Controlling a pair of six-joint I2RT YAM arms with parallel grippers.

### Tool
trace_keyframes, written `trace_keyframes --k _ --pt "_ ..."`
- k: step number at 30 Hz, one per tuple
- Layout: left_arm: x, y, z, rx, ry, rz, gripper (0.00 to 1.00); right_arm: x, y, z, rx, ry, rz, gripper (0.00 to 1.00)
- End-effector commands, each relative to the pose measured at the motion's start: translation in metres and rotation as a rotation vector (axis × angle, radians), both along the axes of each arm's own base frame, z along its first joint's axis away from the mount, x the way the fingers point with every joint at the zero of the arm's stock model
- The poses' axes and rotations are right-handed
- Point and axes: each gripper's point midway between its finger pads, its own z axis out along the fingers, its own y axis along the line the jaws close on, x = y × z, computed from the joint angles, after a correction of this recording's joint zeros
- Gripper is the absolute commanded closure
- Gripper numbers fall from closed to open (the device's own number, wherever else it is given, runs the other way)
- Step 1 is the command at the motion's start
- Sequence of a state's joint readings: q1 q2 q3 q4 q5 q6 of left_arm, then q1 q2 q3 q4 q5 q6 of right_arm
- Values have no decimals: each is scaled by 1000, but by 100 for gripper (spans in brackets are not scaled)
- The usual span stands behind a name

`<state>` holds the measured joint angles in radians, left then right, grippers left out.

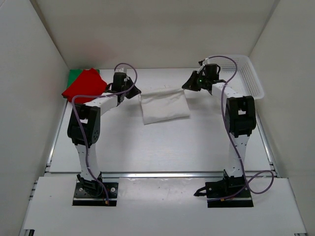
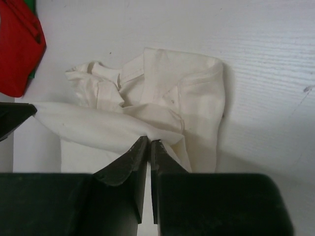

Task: Fold and stack the t-shirts
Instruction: Fold the long partially folded tshirt into a neat square

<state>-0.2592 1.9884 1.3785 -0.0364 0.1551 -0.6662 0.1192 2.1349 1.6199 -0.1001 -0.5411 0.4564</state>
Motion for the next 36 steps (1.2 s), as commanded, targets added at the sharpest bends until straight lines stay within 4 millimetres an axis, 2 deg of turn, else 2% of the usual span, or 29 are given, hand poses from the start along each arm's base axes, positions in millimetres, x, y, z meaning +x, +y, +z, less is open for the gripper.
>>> trace_keyframes --k 1,4,5,7,9,10,11,13,14,15,16,17,18,19,20,21,22,23,24,25,26,27,28,32,34,35,36 --pt "33 25 54 -43 -186 139 98 33 -9 32 9 -114 -40 94" --pt "42 29 74 -77 -240 168 91 40 -4 44 23 -148 -31 83" --pt "44 33 75 -81 -244 184 82 40 -4 49 15 -161 -20 81" --pt "43 40 85 -94 -259 204 60 34 -1 55 -3 -169 -8 66" --pt "40 55 98 -147 -291 247 57 22 -2 57 -27 -181 -14 64" --pt "38 57 99 -165 -295 252 58 19 0 60 -28 -197 -15 66" --pt "31 58 101 -200 -305 269 59 9 5 55 -26 -187 -11 75" --pt "22 49 99 -226 -308 254 66 1 18 54 -1 -200 18 87" --pt "18 40 96 -214 -308 227 67 -4 24 44 12 -176 42 95" --pt "10 17 91 -195 -297 176 67 -6 38 37 16 -156 70 98" --pt "8 12 86 -174 -296 159 67 -6 43 30 10 -145 80 100" --pt "3 -6 77 -165 -286 122 67 -1 52 26 7 -136 97 100" --pt "1 -18 77 -166 -286 92 67 2 61 17 0 -112 122 100" --pt "0 -26 58 -161 -247 74 68 3 68 14 -4 -106 139 99" --pt "3 -32 49 -160 -232 58 68 7 75 12 -7 -92 156 100" --pt "7 -38 54 -172 -239 38 69 16 78 8 -20 -90 159 100" --pt "7 -38 28 -146 -183 38 70 20 79 3 -30 -88 163 100" --pt "14 -42 25 -150 -177 33 70 26 83 -6 -32 -73 169 100" --pt "19 -42 15 -167 -155 22 70 36 85 -3 -26 -79 169 100" --pt "23 -42 17 -182 -163 29 71 38 83 -15 -17 -39 158 100" --pt "27 -38 2 -187 -136 38 71 47 84 -20 -15 -33 161 100" --pt "32 -34 2 -204 -136 45 71 53 82 -29 -5 0 160 100" --pt "35 -29 -11 -199 -114 61 71 56 80 -34 -12 8 160 100" --pt "47 0 -34 -191 -82 110 70 75 73 -58 -36 58 127 100" --pt "47 12 -38 -210 -82 124 69 85 69 -64 -15 62 120 100" --pt "50 16 -32 -227 -106 138 68 91 65 -55 -8 43 111 100" --pt "48 21 -30 -238 -112 143 66 95 66 -57 -1 34 109 100"
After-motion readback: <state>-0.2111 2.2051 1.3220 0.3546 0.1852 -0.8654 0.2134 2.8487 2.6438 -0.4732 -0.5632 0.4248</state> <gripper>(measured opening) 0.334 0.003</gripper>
